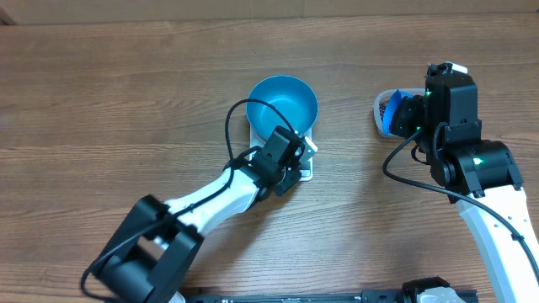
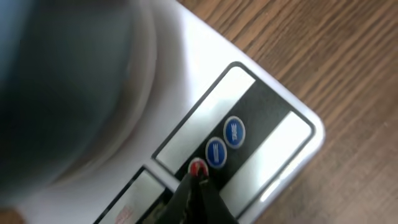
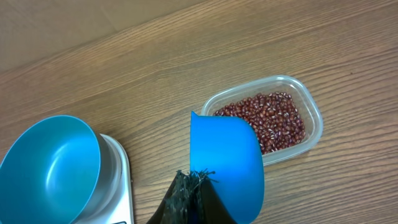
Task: Scoop item into bowl and weigh 150g on scale
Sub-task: 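Press the scale button with the left gripper, then withdraw the left gripper from the scale toward the front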
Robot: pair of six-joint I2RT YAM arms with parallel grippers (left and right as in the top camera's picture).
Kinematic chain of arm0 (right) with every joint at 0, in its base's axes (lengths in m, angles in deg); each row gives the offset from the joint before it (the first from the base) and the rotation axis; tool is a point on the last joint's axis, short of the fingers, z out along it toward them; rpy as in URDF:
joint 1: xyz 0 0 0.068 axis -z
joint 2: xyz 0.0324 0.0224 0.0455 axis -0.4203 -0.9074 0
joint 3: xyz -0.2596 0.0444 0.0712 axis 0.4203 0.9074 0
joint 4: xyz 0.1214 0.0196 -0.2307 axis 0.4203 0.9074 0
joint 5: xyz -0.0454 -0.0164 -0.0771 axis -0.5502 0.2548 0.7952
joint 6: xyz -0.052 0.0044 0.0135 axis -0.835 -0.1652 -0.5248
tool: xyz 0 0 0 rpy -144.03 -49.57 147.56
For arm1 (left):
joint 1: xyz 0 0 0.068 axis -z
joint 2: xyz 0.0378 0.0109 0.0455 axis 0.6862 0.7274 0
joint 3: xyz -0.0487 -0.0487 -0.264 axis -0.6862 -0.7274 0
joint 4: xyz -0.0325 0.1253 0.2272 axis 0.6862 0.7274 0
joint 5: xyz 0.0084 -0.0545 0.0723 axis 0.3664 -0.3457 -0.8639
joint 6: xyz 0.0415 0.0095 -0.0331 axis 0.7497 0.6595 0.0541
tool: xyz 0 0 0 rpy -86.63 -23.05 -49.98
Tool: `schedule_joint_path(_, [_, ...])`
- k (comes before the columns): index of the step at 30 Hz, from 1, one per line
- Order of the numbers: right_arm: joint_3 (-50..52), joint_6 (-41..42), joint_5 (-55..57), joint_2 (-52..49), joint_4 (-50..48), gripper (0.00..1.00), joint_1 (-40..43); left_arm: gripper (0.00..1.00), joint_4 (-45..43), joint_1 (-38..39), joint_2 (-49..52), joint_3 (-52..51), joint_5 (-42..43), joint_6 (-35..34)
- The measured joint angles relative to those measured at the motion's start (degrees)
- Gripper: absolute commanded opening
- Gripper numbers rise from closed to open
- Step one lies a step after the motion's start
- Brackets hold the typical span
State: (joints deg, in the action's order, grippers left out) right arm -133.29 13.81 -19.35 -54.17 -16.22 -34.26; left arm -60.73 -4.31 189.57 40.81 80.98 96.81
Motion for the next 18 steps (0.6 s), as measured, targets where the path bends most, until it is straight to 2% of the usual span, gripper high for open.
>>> schedule_joint_path(7, [0.0, 0.0, 0.02, 0.0, -0.04, 0.04, 0.0, 0.04, 4.9, 1.36, -10.82, -0.28, 0.0, -0.11])
schedule_joint_path(8, [0.0, -0.02, 0.02, 0.0, -0.02, 0.04, 0.0, 0.08, 5.79, 1.84, -12.07, -0.28, 0.0, -0.11])
schedule_joint_path(9, [0.0, 0.0, 0.02, 0.0, -0.02, 0.04, 0.0, 0.21, 6.69, 2.29, -13.2, -0.28, 0.0, -0.11])
schedule_joint_path(10, [0.0, -0.04, 0.02, 0.0, -0.02, 0.04, 0.0, 0.42, 7.74, 2.78, -14.51, -0.28, 0.02, -0.13])
schedule_joint_path(11, [0.0, -0.02, 0.02, 0.0, 0.0, 0.04, 0.0, 0.68, 8.28, 3.17, -15.45, -0.28, 0.07, -0.31])
schedule_joint_path(12, [0.0, 0.0, 0.02, 0.0, -0.02, 0.04, 0.0, 1.0, 8.74, 3.52, -16.48, -0.28, 0.07, -0.13])
schedule_joint_path(18, [0.0, 0.0, 0.0, 0.0, 0.0, 0.04, 0.0, 1.0, 9.11, 3.74, -22.6, -0.28, -1.01, -2.54])
